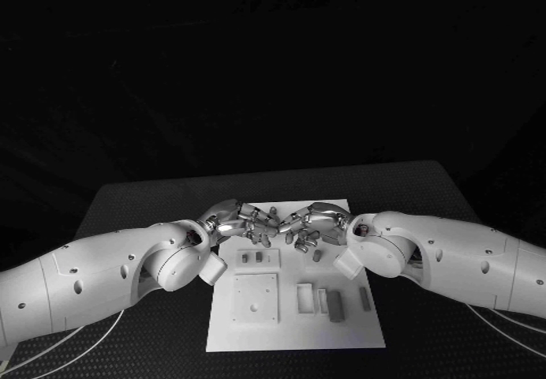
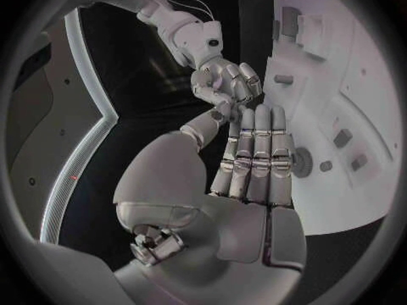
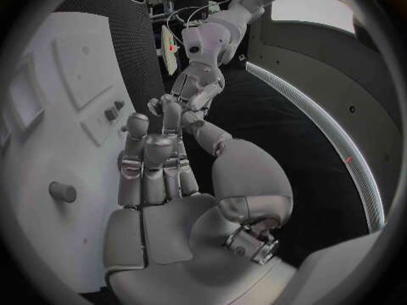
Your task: Assemble the parts on the task board
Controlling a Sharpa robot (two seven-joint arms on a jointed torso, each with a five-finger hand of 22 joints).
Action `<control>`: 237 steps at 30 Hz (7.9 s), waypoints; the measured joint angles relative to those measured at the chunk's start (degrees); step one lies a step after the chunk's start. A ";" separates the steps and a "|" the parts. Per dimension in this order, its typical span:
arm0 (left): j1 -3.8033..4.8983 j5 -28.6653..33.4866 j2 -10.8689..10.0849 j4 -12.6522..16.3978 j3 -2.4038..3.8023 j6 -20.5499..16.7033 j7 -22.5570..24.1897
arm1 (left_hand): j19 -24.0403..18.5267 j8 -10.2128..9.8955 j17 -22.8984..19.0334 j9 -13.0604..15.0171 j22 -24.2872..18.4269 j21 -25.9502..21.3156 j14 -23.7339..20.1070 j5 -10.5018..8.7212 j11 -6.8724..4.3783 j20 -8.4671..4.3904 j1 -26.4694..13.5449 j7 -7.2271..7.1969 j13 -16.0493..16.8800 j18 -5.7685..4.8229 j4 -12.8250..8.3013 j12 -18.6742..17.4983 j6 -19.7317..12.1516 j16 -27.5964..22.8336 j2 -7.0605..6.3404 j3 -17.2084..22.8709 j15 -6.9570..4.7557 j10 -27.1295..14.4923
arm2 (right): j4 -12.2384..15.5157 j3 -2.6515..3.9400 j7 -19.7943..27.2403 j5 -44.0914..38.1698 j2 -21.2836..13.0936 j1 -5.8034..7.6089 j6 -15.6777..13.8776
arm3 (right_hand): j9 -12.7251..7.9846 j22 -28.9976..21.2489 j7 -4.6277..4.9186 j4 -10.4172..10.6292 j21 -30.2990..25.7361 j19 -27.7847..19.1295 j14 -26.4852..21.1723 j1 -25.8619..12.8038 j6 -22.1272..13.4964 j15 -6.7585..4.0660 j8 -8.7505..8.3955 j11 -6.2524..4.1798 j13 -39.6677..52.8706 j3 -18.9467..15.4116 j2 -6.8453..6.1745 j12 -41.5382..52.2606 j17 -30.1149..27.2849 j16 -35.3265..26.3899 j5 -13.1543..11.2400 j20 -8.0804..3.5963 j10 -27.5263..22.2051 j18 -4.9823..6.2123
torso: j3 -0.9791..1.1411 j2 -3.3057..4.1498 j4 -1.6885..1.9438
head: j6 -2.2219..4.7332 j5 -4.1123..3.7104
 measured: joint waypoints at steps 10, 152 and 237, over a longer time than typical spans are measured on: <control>0.00 0.01 0.00 -0.02 0.00 -0.22 -0.04 | 1.06 0.33 0.63 -0.08 0.00 0.31 1.42 0.00 -0.60 -0.63 0.75 -0.64 0.00 0.00 -0.02 0.27 1.46 0.27 0.75 1.39 -0.57 1.81 | 0.12 0.00 0.00 0.00 0.00 -0.01 0.12 | 0.02 0.00 -0.09 -0.01 0.00 0.00 -0.01 -0.03 0.08 0.01 0.08 0.00 0.02 -0.01 -0.03 0.00 0.00 0.00 -0.04 0.00 0.00 0.00 | 0.02 0.00 -0.01 | -0.08 0.04; -0.09 -50.58 -0.27 2.67 -1.74 -6.31 -1.56 | 4.33 0.90 4.54 1.72 1.89 2.29 5.61 -0.45 -2.15 -2.23 2.33 -1.96 0.53 -0.01 -0.13 -1.08 5.24 0.03 1.57 4.78 -2.14 6.43 | -12.55 1.68 3.62 -3.63 0.89 7.30 -2.85 | 3.01 -0.02 2.77 0.41 -0.01 -1.24 -1.25 -3.59 -5.65 2.44 -4.64 2.84 -0.35 -4.35 -3.41 -5.82 0.59 -0.23 0.01 0.81 -6.33 -0.27 | -0.04 -0.05 -0.02 | -1.09 -1.04; -0.87 -81.97 2.76 2.57 -6.11 -3.04 -6.53 | 4.91 0.77 5.03 1.93 2.49 2.73 6.44 -0.43 -2.24 -2.44 3.02 -2.08 0.69 -0.02 0.12 -1.07 5.93 -0.19 0.59 5.18 -2.14 6.93 | -14.09 2.35 5.03 -7.91 2.87 7.98 -2.12 | 2.93 -0.01 2.76 0.41 -0.01 -1.21 -1.26 -3.58 -5.43 2.44 -4.63 2.54 -0.44 -4.34 -3.41 -6.04 0.55 -0.23 0.01 0.79 -6.03 0.00 | 0.07 -0.01 0.00 | -3.85 -1.82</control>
